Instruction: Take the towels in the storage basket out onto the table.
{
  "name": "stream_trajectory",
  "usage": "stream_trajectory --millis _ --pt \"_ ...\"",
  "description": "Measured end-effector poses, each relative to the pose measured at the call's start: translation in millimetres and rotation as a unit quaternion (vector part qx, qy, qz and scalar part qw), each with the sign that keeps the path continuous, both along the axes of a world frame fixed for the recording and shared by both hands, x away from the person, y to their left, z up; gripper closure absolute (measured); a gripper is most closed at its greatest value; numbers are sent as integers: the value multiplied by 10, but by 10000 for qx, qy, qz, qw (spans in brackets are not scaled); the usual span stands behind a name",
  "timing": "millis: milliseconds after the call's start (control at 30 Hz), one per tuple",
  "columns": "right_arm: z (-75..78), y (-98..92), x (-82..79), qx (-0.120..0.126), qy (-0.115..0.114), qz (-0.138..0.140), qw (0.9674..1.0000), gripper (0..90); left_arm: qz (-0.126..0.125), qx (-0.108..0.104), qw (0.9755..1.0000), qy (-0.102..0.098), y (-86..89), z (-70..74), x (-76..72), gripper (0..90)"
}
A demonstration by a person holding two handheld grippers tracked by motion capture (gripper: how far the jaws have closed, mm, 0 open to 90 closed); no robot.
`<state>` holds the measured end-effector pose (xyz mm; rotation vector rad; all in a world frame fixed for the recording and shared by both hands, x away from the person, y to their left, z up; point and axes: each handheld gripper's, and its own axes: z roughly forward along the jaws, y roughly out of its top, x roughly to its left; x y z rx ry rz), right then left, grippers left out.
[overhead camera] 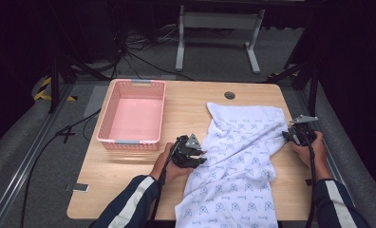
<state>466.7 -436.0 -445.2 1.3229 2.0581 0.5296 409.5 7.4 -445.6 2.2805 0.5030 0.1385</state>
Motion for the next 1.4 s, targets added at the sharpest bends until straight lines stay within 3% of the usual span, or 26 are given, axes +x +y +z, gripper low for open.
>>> stream_trajectory --millis 33,67,133,200,233,267,333,367,400,433,467,533,600,667,733,833,867,1000,1033,1100,1167,1200,1267,1300,1367,1400 --pt "-11 -16 8 -72 -106 -49 9999 582 -18 50 10000 -43 -24 -1 18 635" --pt "9 -24 -25 163 -92 30 9998 545 -5 54 10000 -61 -53 0 36 632" --pt "43 -12 -60 266 -96 81 9996 521 -6 18 10000 -90 -126 4 89 630" --pt "144 27 -179 563 -241 364 9975 503 -9 87 9997 -233 -199 14 149 633" --pt "204 103 -295 823 -291 576 9945 497 14 100 9997 -226 -229 8 191 647" --pt "226 178 -392 897 -178 878 9919 488 64 73 9997 -211 -241 -2 215 661" --pt "211 305 -526 805 -20 1209 9894 483 122 194 9995 -205 -266 -51 268 697" --pt "189 392 -608 590 140 1439 9877 475 107 324 9992 -189 -278 -90 290 700" --pt "189 392 -608 590 140 1439 9877 475 107 324 9992 -189 -278 -90 290 720" --pt "131 467 -718 607 281 1616 9846 487 114 424 9989 -191 -285 -121 304 733" --pt "98 485 -743 576 403 1632 9841 483 98 380 9992 -122 -270 -132 324 747" --pt "46 490 -756 404 393 1609 9854 478 113 503 9984 -235 -268 -119 331 789" --pt "20 451 -717 625 402 1495 9860 486 140 645 9972 -344 -265 -107 342 809" --pt "-3 402 -644 477 389 1191 9910 514 247 687 9968 -322 -258 -100 397 838" --pt "-10 326 -600 525 326 1029 9928 536 469 746 9953 -392 -248 -95 453 850" --pt "-6 172 -513 340 176 506 9980 550 795 709 9933 -458 -213 -114 537 851" --pt "-12 104 -475 472 158 388 9980 550 893 666 9930 -386 -209 -113 560 849" --pt "-16 33 -449 622 98 332 9975 510 962 523 9934 -335 -216 -98 574 828" --pt "31 65 -497 929 37 619 9937 501 856 457 9948 -311 -214 -85 558 821" --pt "89 149 -527 974 -162 785 9920 483 721 320 9965 -273 -211 -70 548 768" --pt "108 223 -523 990 -250 923 9905 472 768 358 9960 -290 -232 -68 541 708" --pt "100 258 -497 936 -213 886 9914 447 668 366 9968 -259 -247 -82 537 708" --pt "58 295 -422 1077 -132 859 9904 442 606 422 9970 -213 -256 -88 526 747" --pt "27 310 -365 1133 -139 800 9902 452 454 493 9974 -260 -276 -114 501 785" --pt "-15 302 -255 1520 -78 820 9849 524 441 529 9972 -292 -278 -113 486 820" --pt "-31 303 -212 1607 -53 786 9839 550 437 596 9968 -295 -273 -109 483 844"
